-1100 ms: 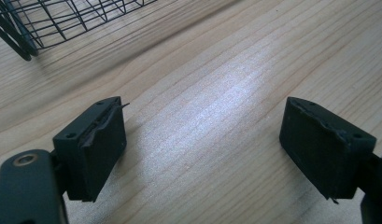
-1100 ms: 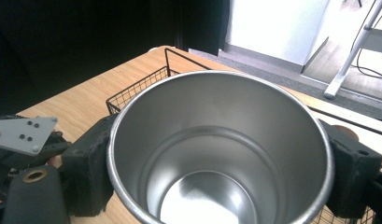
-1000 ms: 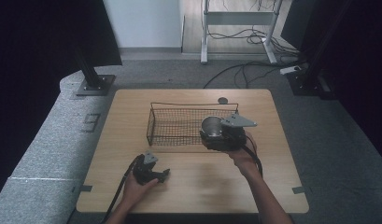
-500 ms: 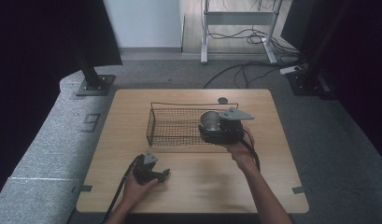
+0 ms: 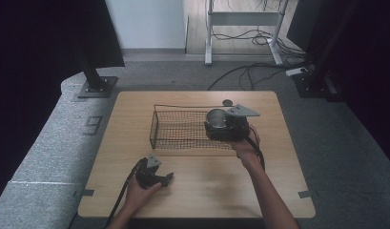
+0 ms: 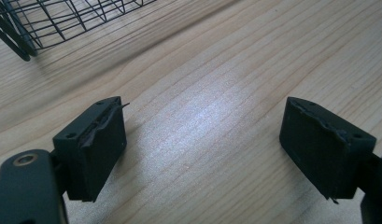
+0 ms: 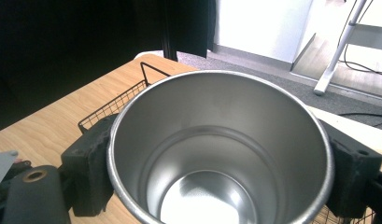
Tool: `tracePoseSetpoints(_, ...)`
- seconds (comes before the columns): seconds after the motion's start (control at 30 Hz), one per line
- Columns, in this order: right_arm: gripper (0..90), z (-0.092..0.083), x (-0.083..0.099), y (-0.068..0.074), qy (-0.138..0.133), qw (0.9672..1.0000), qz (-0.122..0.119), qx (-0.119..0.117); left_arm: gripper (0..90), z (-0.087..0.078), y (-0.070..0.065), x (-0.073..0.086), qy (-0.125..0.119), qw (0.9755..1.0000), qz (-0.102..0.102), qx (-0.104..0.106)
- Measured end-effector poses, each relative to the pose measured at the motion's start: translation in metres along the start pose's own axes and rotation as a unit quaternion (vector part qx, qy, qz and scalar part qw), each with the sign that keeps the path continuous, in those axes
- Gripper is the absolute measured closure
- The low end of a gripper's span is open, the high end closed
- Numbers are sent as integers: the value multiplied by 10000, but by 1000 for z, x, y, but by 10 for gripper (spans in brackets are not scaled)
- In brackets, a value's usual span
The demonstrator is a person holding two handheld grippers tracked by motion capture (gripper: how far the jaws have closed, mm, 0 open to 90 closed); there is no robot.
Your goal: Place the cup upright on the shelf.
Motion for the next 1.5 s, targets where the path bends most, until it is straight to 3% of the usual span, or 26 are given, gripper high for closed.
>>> tracePoseSetpoints(1.0,140,35,-1,-25,149,9997,110,161,146,0,0,0,-12,10000,-10,6)
tracePoseSetpoints(1.5,140,56,2,-39,172,9991,331,208,146,0,0,0,-9,10000,-12,8)
Point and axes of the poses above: each handheld gripper's, and its own axes: z roughly forward along the jaws, x roughly out of its underside, y roughly to its left, the point moved 4 cm from there along z, roughly forward along the jaws, and after that the axes turned 6 degrees about -y, right-handed, at the moved point
